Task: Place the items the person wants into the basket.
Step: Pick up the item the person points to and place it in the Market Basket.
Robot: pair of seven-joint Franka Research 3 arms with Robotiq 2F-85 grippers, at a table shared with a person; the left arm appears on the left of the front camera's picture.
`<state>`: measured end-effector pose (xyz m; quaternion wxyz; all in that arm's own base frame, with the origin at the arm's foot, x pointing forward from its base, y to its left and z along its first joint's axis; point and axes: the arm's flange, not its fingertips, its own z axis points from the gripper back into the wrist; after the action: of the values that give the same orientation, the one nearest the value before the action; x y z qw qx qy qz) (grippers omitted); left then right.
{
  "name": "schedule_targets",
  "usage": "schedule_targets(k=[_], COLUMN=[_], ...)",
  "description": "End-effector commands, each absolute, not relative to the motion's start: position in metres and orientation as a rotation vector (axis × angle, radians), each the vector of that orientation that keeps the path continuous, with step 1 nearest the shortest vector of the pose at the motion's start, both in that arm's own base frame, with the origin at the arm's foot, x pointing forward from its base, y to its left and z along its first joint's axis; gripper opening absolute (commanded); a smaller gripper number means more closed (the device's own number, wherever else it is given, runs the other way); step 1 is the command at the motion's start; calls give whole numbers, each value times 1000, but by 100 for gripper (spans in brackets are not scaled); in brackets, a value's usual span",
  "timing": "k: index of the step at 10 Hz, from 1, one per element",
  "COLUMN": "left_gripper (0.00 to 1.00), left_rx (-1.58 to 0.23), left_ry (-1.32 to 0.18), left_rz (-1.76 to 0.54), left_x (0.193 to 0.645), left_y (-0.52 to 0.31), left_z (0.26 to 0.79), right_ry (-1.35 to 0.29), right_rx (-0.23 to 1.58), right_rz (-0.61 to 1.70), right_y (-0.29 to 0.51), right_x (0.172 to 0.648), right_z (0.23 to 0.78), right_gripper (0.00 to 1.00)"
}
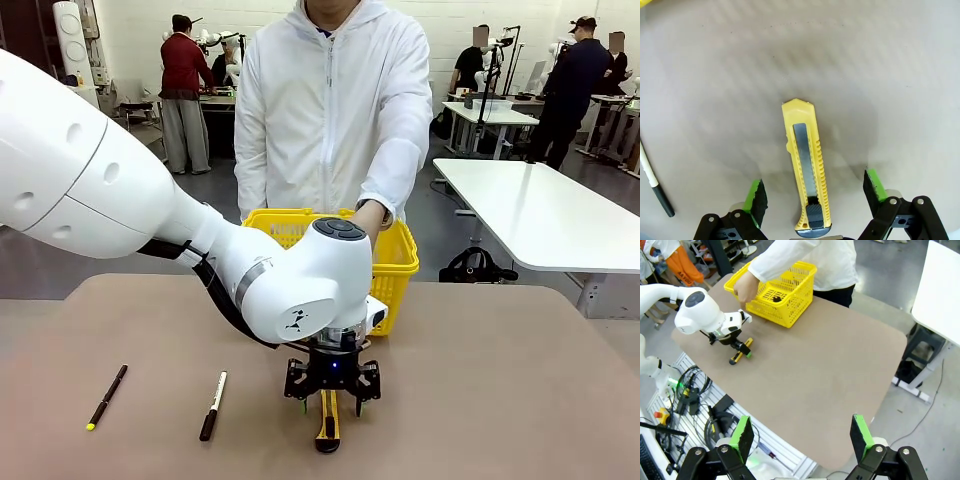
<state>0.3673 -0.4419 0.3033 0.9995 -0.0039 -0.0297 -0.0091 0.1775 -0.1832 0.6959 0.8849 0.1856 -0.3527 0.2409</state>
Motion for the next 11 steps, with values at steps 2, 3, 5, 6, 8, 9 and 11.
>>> schedule_targets(k=[2, 3, 5, 6, 8, 9, 11], left_gripper=[43, 4, 0, 0, 0, 0, 0], left_rx=[-8, -13, -15, -15, -13, -14, -15], left_ry=[-81, -78, -68, -64, -56, -49, -34], left_rz=[8, 8, 8, 5, 5, 1, -10], left_x=[368, 368, 368, 368, 368, 369, 369], left_y=[-448, -447, -447, -447, -446, -446, -446], left_z=[306, 307, 307, 307, 306, 306, 304], right_ry=[-741, -741, -741, -741, -741, -741, -741], right_rx=[406, 406, 406, 406, 406, 406, 406], right_rz=[520, 520, 520, 520, 520, 520, 520], right_y=[-181, -181, -181, -181, -181, -181, -181], right_x=[178, 178, 178, 178, 178, 178, 178], right_z=[695, 695, 695, 695, 695, 695, 695], right_gripper=[100, 100, 100, 100, 100, 100, 100])
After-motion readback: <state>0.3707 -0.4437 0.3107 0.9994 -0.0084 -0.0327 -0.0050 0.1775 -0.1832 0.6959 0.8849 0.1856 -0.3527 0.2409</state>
